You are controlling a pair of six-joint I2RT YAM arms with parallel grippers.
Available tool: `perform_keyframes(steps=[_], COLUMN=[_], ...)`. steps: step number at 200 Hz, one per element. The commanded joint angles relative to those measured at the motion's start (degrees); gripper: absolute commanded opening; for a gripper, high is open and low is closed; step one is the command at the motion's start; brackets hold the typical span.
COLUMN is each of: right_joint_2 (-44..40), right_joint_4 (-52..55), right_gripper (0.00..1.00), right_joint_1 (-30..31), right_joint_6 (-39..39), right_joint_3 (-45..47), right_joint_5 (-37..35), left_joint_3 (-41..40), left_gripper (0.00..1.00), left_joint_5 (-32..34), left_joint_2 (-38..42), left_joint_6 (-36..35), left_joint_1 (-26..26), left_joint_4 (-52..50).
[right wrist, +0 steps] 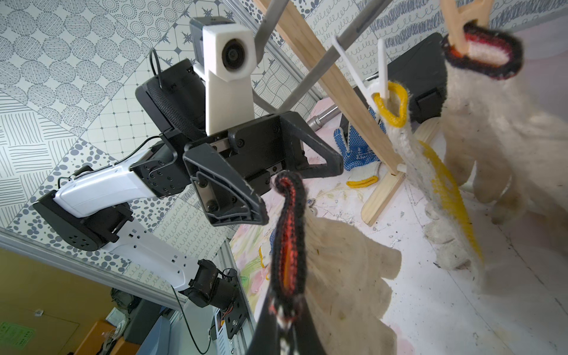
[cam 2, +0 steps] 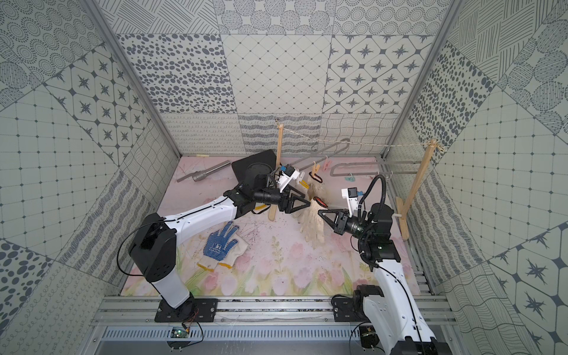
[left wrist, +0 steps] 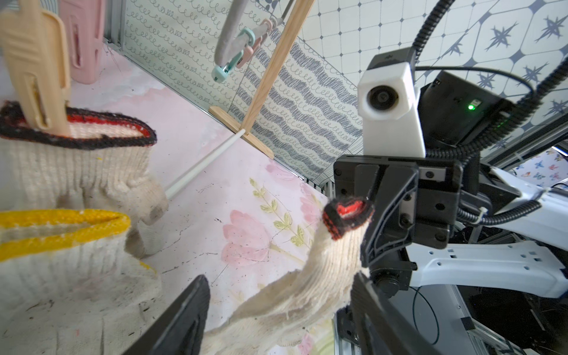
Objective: Clip the gloves onto a hanger to dry
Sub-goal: Adjust the hanger on the clothesline.
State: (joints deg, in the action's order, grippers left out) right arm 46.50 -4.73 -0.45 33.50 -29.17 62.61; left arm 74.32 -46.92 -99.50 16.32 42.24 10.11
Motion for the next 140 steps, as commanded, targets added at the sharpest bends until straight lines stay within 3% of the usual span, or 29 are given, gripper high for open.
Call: perform_keyframes(steps=[1, 39, 92, 109, 125, 140], right_joint_2=[1.25, 1.66, 2.78, 3.6, 4.21, 5.15], right_joint_4=[-2.84, -2.98, -2.74, -1.09, 3.7, 11.82], right_gripper=[0.02, 0.01, 0.02, 0.24, 0.47, 0.53], right_joint_1=[0.61, 1.5, 1.59, 1.59, 1.58, 1.43], right_joint_6=[-0.54, -0.71, -0.54, -0.81, -2.66, -5.63], right_joint_3=[-1.42, -3.14, -4.64, -5.5, -7.26, -10.77], right_joint_5=[1.79, 1.9, 0.9, -0.75, -5.01, -13.59], left_joint_3=[0.12, 0.51, 1.61, 1.77, 1.58, 1.34], left_gripper=[0.67, 0.55, 0.21, 0.0, 0.0, 0.0], left_joint_5=[-7.75, -10.1, -11.53, -10.84, -7.73, -2.79], left_joint_2=[-0.42, -1.48, -2.71, -2.62, -2.07, -1.09], left_joint_6=[0.12, 1.5, 0.82, 1.55, 2.42, 3.0], left_joint_1=[0.46, 0.74, 1.54, 1.52, 1.53, 1.49], left_joint_4=[6.39, 8.63, 6.6, 6.62, 6.04, 4.65])
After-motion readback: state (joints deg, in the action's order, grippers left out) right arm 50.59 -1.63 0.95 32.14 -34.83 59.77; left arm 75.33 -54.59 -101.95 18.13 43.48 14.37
